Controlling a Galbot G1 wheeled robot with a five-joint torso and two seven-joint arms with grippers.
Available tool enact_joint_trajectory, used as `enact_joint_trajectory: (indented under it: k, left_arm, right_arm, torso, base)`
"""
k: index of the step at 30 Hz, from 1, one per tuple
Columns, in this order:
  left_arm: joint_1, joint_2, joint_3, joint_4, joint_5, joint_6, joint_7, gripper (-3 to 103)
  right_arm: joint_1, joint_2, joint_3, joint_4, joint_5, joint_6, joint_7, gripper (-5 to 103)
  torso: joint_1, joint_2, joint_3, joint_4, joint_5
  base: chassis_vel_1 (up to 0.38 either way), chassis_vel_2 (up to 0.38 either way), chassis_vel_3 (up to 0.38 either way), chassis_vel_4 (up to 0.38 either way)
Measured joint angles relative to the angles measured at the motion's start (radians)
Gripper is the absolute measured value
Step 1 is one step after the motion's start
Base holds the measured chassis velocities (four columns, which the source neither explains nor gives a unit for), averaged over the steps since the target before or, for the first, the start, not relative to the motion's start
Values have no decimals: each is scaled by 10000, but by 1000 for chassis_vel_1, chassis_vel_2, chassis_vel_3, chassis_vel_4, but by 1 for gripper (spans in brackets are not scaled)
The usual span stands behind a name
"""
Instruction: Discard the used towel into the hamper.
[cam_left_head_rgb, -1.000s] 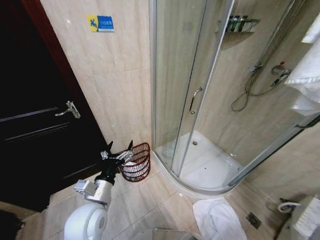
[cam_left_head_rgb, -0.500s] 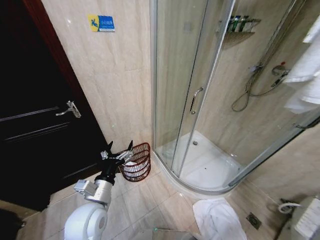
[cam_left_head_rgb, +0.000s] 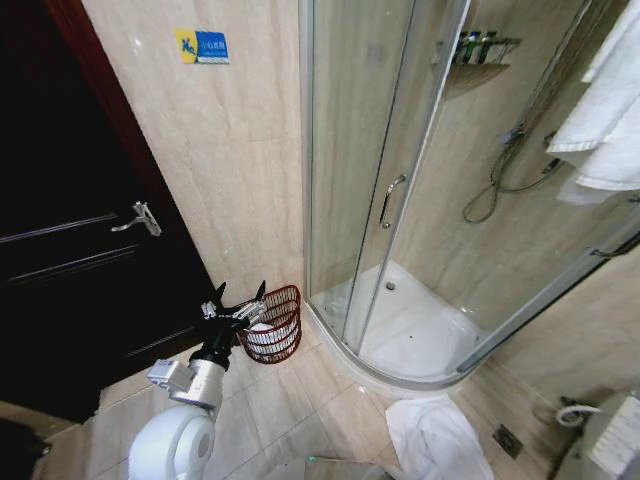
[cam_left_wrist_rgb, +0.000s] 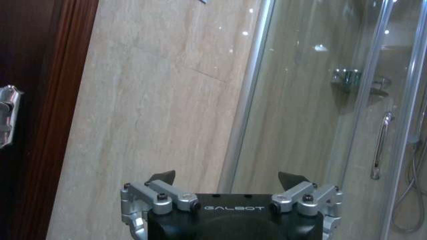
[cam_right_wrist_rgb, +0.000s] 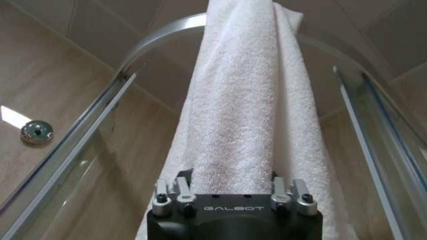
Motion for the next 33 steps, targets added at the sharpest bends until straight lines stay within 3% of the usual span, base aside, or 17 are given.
enact_joint_trajectory:
  k: [2, 3, 4, 6, 13, 33]
  left_arm:
    - [0, 0, 0, 1, 0, 0, 0, 100]
    - [0, 0, 0, 1, 0, 0, 0, 100]
    - [0, 0, 0, 0, 0, 0, 0, 100]
    - [0, 0, 0, 0, 0, 0, 0, 100]
    - [0, 0, 0, 0, 0, 0, 0, 100]
    - [0, 0, 0, 0, 0, 0, 0, 100]
  right_arm:
    - [-25, -142, 53, 11, 79, -22, 20, 51]
    - [-25, -142, 53, 11, 79, -22, 20, 51]
    - [-76, -251, 126, 23, 120, -35, 29, 41]
    - [-167, -338, 228, 35, 132, -37, 30, 41]
    - [-1041, -822, 1169, 183, 352, -45, 5, 11]
    - [-2115, -1268, 2534, 762, 873, -211, -74, 8]
  torso:
    - [0, 0, 0, 0, 0]
    - [0, 0, 0, 0, 0]
    - [0, 0, 0, 0, -3]
    - [0, 0, 0, 0, -4]
    - [-1, 1, -1, -1, -2]
    - [0, 1, -1, 0, -3]
  base:
    - [0, 0, 0, 0]
    - [0, 0, 0, 0]
    - [0, 0, 0, 0]
    - [0, 0, 0, 0]
    - [0, 0, 0, 0]
    - [0, 0, 0, 0]
